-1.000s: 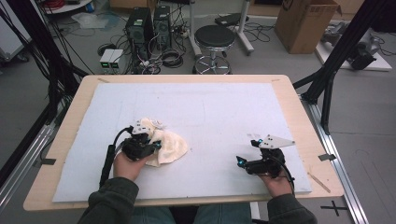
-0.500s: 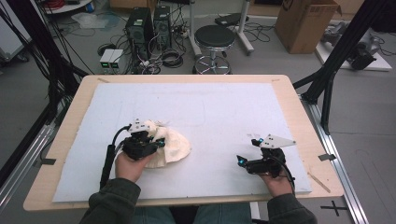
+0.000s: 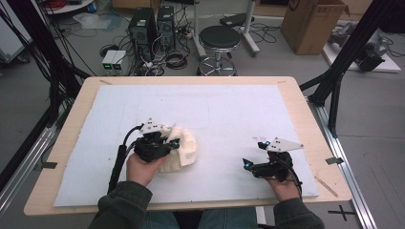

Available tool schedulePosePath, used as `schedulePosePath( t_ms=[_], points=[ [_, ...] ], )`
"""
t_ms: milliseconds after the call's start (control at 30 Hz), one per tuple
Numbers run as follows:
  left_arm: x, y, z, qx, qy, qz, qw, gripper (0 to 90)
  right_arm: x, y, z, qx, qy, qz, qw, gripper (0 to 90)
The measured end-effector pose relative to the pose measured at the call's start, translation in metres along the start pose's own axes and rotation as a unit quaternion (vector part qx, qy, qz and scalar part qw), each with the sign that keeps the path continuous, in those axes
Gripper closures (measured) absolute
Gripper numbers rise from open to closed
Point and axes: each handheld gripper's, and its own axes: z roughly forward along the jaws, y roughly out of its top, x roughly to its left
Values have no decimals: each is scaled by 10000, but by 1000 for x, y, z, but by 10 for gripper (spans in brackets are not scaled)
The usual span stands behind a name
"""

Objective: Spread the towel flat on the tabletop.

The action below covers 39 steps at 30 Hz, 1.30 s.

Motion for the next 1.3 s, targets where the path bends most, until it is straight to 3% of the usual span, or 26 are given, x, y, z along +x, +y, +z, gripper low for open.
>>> schedulePosePath(
  t_ms=[467, 533, 767, 833, 967, 1233, 1300],
  points=[
    [-27, 23, 13, -62, -315, 244, 9992, 783, -1, 1, -1, -32, -8, 10, 10000, 113],
    [-36, 30, 20, -79, -412, 324, 9986, 783, -1, 1, -1, -49, -7, 13, 10000, 113],
    [-48, 34, 40, -43, -647, 401, 9971, 777, -2, 0, -2, -76, -11, 19, 10000, 113],
    [-54, 30, 55, 82, -658, 578, 9961, 769, -2, 0, -2, -74, 5, 24, 10000, 113],
    [-54, 23, 72, 309, -571, 649, 9958, 744, -2, 0, -2, -63, 14, 25, 10000, 113],
    [-46, 9, 91, 735, -422, 701, 9939, 654, -2, -1, 0, -30, 81, 9, 10000, 113],
    [-45, 7, 94, 801, -430, 713, 9933, 569, -1, -1, 2, 6, 136, -2, 9999, 113]
  ],
)
